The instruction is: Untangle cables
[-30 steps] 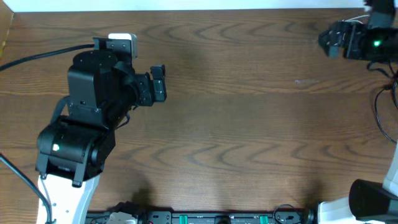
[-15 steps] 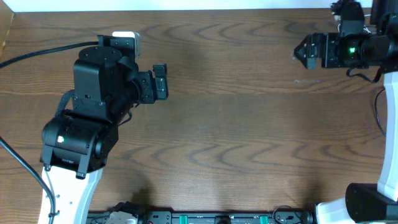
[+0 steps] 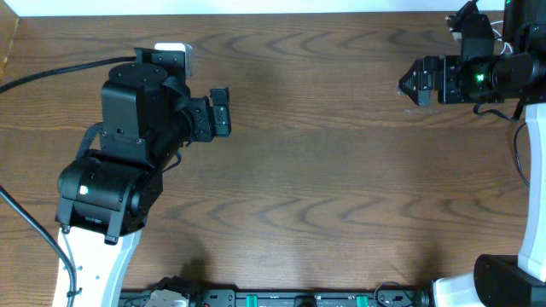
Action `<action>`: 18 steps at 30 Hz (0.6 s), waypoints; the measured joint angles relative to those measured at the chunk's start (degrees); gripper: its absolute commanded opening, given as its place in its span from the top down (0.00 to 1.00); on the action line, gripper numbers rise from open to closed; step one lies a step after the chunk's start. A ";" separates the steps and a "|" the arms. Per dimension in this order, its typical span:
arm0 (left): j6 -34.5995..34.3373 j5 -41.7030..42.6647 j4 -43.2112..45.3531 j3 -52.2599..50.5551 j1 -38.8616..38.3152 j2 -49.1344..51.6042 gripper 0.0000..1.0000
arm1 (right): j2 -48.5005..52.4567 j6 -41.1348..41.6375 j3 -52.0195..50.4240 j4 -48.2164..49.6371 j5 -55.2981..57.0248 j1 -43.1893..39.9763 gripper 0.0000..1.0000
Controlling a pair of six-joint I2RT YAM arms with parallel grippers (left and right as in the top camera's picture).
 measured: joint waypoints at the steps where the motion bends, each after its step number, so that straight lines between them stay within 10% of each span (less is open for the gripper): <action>1: 0.00 -0.02 0.00 0.00 0.00 0.00 0.03 | 0.00 0.00 0.00 0.00 0.00 0.00 0.01; 18: 0.00 -0.02 0.00 0.00 0.00 0.00 0.03 | -6.10 -4.74 -8.41 21.27 2.56 2.78 0.01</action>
